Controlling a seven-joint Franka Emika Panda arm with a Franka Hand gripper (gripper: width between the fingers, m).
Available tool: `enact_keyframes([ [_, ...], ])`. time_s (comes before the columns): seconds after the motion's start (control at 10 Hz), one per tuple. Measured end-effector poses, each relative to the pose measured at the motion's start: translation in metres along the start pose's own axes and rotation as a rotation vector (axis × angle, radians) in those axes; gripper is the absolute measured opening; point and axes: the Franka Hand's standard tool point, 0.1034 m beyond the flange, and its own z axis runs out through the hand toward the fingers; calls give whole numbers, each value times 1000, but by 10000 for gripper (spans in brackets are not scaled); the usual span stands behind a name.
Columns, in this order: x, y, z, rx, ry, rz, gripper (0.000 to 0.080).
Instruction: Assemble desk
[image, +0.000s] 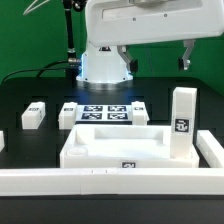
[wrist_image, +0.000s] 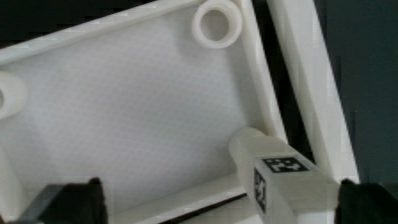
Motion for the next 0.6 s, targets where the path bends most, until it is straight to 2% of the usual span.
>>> enact_keyframes([
  [0.1, 0, 0, 3, -6, 7, -58, 649],
  [0.2, -9, 0, 17, -24, 15, -185, 649],
  [0.3, -20, 6, 30, -40, -8, -263, 649],
  [0.5, -28, 17, 50, -89, -3, -360, 649],
  [0.6, -27, 17, 48, -88, -11, -356, 649],
])
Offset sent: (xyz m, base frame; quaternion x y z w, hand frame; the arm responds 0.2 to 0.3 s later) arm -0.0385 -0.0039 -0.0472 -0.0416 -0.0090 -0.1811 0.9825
